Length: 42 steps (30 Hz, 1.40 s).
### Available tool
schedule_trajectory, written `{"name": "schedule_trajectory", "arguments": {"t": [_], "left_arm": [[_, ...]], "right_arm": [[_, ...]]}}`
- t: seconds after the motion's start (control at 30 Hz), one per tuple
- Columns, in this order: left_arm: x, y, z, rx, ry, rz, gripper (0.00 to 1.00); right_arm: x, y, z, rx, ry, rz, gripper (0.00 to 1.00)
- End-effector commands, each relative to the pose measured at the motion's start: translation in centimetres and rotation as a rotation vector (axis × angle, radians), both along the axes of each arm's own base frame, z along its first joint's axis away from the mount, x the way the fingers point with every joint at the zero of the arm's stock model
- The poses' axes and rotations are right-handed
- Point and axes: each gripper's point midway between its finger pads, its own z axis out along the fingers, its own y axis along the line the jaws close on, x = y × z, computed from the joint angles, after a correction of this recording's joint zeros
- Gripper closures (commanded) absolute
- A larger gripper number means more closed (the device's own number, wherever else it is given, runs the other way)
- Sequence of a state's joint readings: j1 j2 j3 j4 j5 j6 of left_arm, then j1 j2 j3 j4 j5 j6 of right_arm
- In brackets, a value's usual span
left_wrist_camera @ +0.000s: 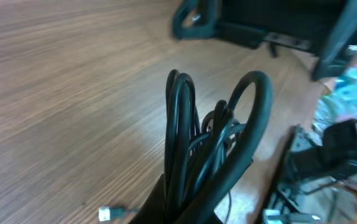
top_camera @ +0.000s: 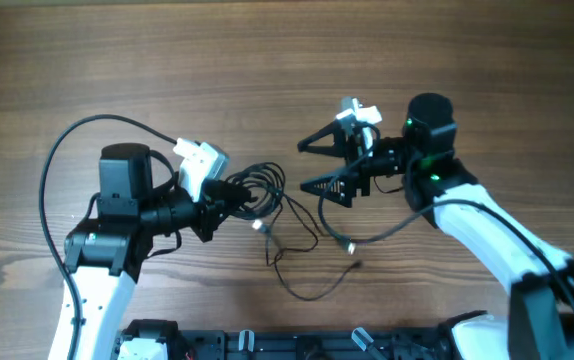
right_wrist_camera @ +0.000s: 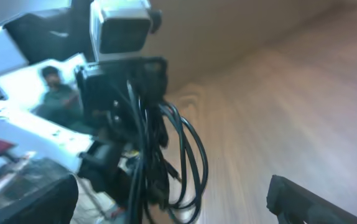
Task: Untangle cables
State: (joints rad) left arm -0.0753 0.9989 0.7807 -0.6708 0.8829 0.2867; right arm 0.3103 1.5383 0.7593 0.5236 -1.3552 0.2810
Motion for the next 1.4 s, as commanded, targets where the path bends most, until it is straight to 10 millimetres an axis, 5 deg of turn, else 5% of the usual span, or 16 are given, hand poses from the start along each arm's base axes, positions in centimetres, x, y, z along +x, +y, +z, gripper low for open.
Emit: {"name": "schedule_trajectory", "arguments": {"t": [0.0,0.1,0.2,0.33,0.47,0.53,0.67,0.73,0.77,0.87,1.03,1.17,1.37], "left_arm": [[-0.6,-1.3,0.1,-0.061,0.023,-0.085,0.95],[-0.5,-1.8,-0.9,-0.059,0.068,-0.103,0.92],[-0.4,-2.2,-1.7,-0.056,0.099,-0.118,0.91],[0.2,-2.5,-1.2,-0.074,0.062,-0.129,0.91],[0.2,-2.7,-0.7,-0.095,0.041,-0.145,0.89],[0.4,-2.7,-0.5,-0.096,0.030,-0.145,0.75],[2.8,-1.5,-0.7,-0.083,0.095,0.023,0.42],[5.1,1.0,-1.0,-0.074,0.180,0.243,0.04],[6.9,3.3,-1.0,-0.121,0.288,0.457,0.00],[8.2,5.4,-0.3,-0.404,0.630,0.766,0.00],[7.0,3.3,-1.1,-0.478,0.871,0.799,0.00],[7.3,1.1,-4.1,-0.552,1.184,1.068,0.00],[10.6,-2.5,-5.5,-0.555,1.082,1.032,0.12]], "right_arm": [[-2.7,1.7,-0.8,0.005,0.162,0.185,0.00],[-3.9,2.8,-0.4,0.010,0.148,0.237,0.02],[-4.2,3.1,-0.4,0.009,0.148,0.243,0.22],[-4.4,3.5,-0.7,-0.001,0.170,0.241,0.33],[-3.6,4.3,-0.9,-0.010,0.168,0.176,0.71],[-2.5,4.7,-1.2,-0.020,0.170,0.104,0.94],[3.7,4.2,-2.5,-0.052,0.305,-0.254,0.96],[6.8,2.8,-2.9,-0.044,0.364,-0.429,0.96],[8.0,2.1,-3.0,-0.035,0.400,-0.493,0.96],[9.4,1.3,-2.9,-0.011,0.458,-0.576,0.96],[9.4,1.5,-1.9,0.030,0.467,-0.569,0.96],[9.3,1.7,-1.0,0.059,0.455,-0.551,0.96],[8.6,2.0,-1.0,0.054,0.464,-0.507,0.96]]}}
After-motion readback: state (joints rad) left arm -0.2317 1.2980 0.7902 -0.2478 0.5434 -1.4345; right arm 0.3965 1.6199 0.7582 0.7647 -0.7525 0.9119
